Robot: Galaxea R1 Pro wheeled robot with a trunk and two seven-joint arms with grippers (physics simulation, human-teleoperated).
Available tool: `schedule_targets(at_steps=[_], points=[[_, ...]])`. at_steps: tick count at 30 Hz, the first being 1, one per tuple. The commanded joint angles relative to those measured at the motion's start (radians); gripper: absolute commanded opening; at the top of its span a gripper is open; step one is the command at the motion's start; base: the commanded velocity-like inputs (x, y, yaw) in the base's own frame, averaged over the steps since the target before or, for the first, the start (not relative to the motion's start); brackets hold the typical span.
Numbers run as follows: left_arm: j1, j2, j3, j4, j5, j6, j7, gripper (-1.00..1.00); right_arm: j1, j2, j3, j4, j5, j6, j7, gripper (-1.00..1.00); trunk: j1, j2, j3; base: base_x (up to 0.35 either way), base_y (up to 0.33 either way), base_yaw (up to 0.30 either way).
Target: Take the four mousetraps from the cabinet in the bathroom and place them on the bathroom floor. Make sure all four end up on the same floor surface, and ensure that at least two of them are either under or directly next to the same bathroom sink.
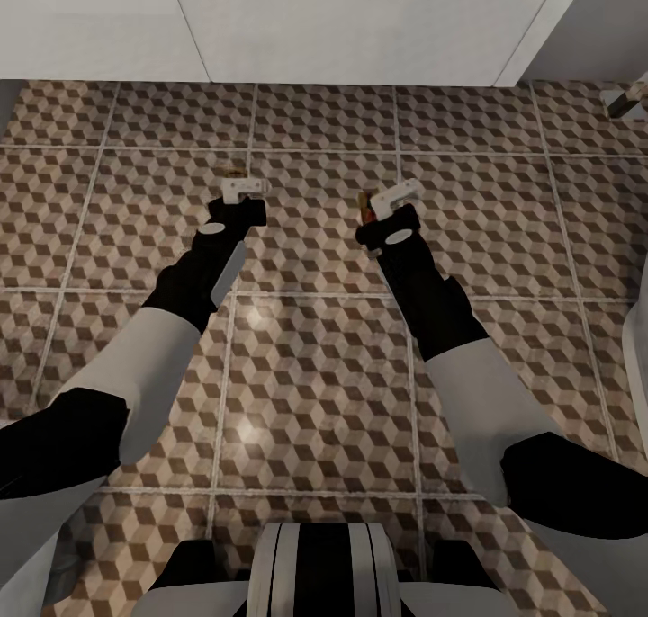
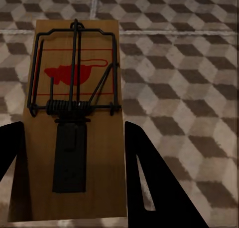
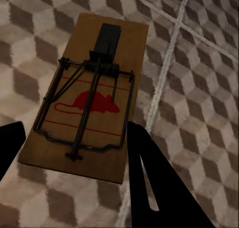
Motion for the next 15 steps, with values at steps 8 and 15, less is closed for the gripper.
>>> schedule_targets(at_steps=[8, 15], points=[[0.001, -0.002, -0.004, -0.001, 0.008, -0.004, 0.009, -1.0, -0.001, 0.0, 0.001, 0.002, 0.051, -0.054, -0.004, -1.0, 0.0, 0.0, 0.0, 0.0, 0.0, 0.0], [0.023, -0.002, -0.005, -0.002, 0.008, -0.007, 0.009, -1.0, 0.0, 0.0, 0.006, -0.031, 0.052, -0.085, -0.004, -1.0, 0.0, 0.0, 0.0, 0.0, 0.0, 0.0]])
